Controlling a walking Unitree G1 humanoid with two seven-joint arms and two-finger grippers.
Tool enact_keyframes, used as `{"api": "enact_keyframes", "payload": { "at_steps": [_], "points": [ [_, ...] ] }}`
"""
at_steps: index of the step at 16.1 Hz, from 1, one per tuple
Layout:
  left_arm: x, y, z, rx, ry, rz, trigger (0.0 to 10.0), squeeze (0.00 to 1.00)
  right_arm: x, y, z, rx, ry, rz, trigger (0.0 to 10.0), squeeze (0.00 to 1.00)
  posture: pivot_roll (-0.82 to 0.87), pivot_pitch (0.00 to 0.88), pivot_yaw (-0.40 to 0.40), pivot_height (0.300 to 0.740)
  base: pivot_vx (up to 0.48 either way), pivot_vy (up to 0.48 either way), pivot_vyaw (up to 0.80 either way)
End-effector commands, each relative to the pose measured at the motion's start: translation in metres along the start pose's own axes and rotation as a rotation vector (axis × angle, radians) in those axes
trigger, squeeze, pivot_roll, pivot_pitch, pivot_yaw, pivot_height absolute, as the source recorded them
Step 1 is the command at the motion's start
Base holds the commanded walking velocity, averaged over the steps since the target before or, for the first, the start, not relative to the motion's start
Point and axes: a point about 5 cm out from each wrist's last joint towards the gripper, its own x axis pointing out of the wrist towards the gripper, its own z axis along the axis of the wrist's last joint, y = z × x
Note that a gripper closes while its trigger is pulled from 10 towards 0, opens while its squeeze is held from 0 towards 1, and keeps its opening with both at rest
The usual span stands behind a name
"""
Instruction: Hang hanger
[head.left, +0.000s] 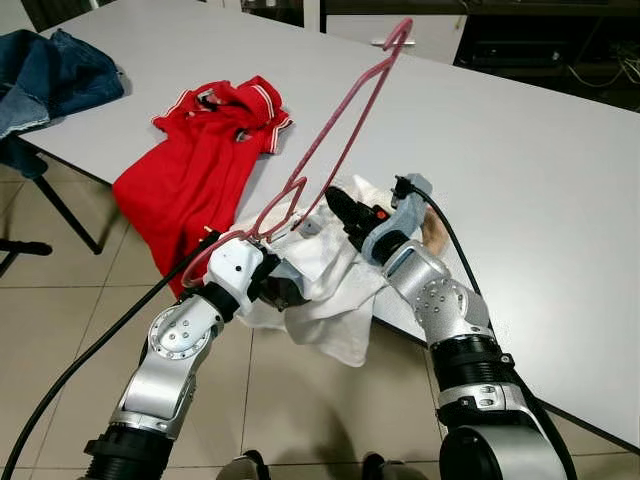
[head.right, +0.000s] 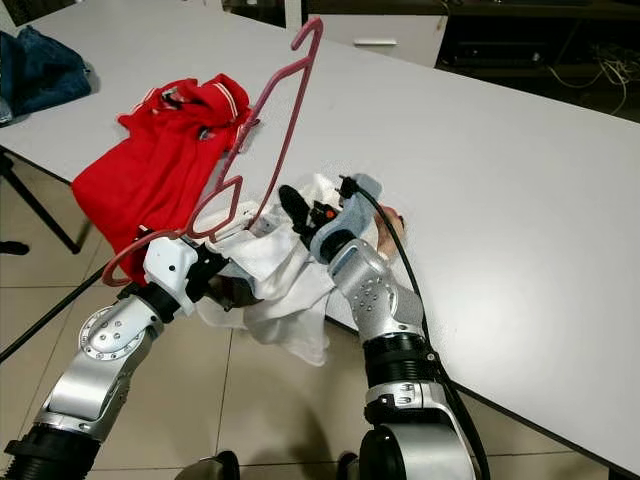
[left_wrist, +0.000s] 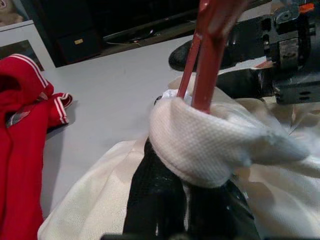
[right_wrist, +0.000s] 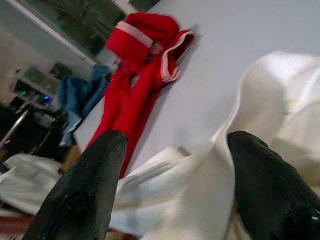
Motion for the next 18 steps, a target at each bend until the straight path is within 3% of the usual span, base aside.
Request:
{"api": "enact_keyframes", "payload": {
  "at_steps": [1,7,8,9,10,11,12,13,14,15,16,18],
  "points": [
    [-0.009,-0.006,-0.025,-0.031,0.130,-0.026,10.0,0.00,0.000,0.004,-0.005,0.039,0.018,0.029,10.0,0.42,0.08,0.152,0.037,0.740,0.000,0.000,0.00],
    [-0.009,-0.005,-0.025,-0.028,0.130,-0.026,10.0,0.00,-0.004,-0.005,-0.008,-0.019,0.061,-0.012,10.0,0.42,0.08,0.151,0.037,0.740,0.000,0.000,0.00],
    [-0.008,-0.005,-0.025,-0.028,0.129,-0.026,10.0,0.00,-0.006,-0.009,-0.011,-0.044,0.084,-0.032,9.5,0.42,0.08,0.150,0.038,0.740,0.000,0.000,0.00],
    [-0.008,-0.005,-0.025,-0.028,0.128,-0.027,10.0,0.00,-0.007,-0.014,-0.015,-0.059,0.104,-0.062,4.2,0.41,0.08,0.150,0.038,0.740,0.000,0.000,0.00],
    [-0.008,-0.005,-0.025,-0.028,0.127,-0.028,10.0,0.00,-0.008,-0.019,-0.017,-0.071,0.114,-0.090,1.7,0.41,0.08,0.150,0.038,0.740,0.000,0.000,0.00],
    [-0.007,-0.005,-0.025,-0.028,0.126,-0.028,10.0,0.00,-0.009,-0.018,-0.014,-0.059,0.086,-0.079,0.0,0.41,0.08,0.150,0.039,0.740,0.000,0.000,0.00],
    [-0.007,-0.005,-0.025,-0.027,0.126,-0.028,10.0,0.00,-0.009,-0.017,-0.012,-0.049,0.072,-0.072,0.0,0.39,0.08,0.150,0.041,0.740,0.000,0.000,0.00],
    [-0.007,-0.004,-0.025,-0.027,0.126,-0.029,10.0,0.00,-0.010,-0.016,-0.010,-0.038,0.057,-0.067,0.0,0.25,0.08,0.150,0.042,0.740,0.000,0.000,0.00],
    [-0.008,-0.005,-0.025,-0.027,0.126,-0.032,10.0,0.00,-0.010,-0.016,-0.008,-0.021,0.038,-0.066,0.0,0.24,0.08,0.151,0.043,0.740,0.000,0.000,0.00],
    [-0.008,-0.005,-0.025,-0.027,0.126,-0.033,10.0,0.00,-0.010,-0.017,-0.005,-0.012,0.014,-0.071,0.0,0.08,0.08,0.152,0.043,0.740,0.000,0.000,0.00],
    [-0.008,-0.005,-0.024,-0.027,0.126,-0.033,10.0,0.00,-0.012,-0.020,-0.003,0.007,-0.012,-0.088,0.0,0.00,0.08,0.154,0.043,0.740,0.000,0.000,0.00],
    [-0.009,-0.005,-0.025,-0.027,0.128,-0.032,10.0,0.00,-0.013,-0.023,0.000,0.024,-0.036,-0.098,0.0,0.00,0.08,0.157,0.043,0.740,0.000,0.000,0.00]
  ]
}}
